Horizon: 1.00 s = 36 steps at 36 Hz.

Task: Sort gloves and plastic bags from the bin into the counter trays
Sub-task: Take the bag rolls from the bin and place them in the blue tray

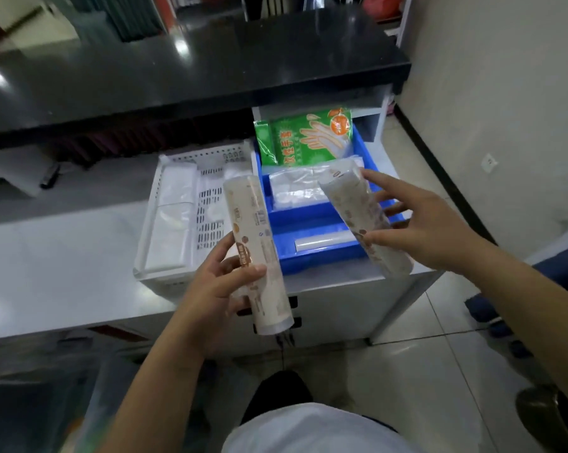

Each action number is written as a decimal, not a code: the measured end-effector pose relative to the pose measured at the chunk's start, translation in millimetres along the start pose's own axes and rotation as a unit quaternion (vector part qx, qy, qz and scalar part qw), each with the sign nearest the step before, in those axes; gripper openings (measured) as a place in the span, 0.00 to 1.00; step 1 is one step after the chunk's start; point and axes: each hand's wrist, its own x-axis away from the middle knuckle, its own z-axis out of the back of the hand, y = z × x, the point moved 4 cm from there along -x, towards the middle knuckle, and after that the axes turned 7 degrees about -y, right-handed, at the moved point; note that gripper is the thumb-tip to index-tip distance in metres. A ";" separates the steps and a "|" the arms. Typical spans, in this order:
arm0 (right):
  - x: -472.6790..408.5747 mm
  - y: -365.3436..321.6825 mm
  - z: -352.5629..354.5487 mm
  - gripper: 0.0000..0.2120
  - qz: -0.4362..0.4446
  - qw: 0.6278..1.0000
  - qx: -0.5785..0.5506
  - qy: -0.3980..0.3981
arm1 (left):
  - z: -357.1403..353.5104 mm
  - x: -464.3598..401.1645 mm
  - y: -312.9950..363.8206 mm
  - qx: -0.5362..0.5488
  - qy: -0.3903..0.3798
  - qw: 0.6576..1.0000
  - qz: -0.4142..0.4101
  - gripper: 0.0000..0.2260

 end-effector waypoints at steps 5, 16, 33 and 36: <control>-53.3 -4.7 -13.6 0.38 0.074 0.950 0.304 0.001 | 6.0 -30.1 4.4 0.038 0.014 0.999 -0.001 0.29; -125.6 55.2 -68.4 0.41 0.004 0.832 0.527 -0.174 | 36.5 -85.4 33.0 0.041 0.004 0.999 0.005 0.30; -137.9 96.4 -90.5 0.43 -0.049 0.824 0.534 -0.181 | 90.1 -141.7 55.7 0.030 -0.049 0.998 0.017 0.29; -136.6 99.3 -86.7 0.41 -0.058 0.823 0.543 -0.155 | 88.3 -149.6 58.0 0.013 -0.063 0.998 0.017 0.28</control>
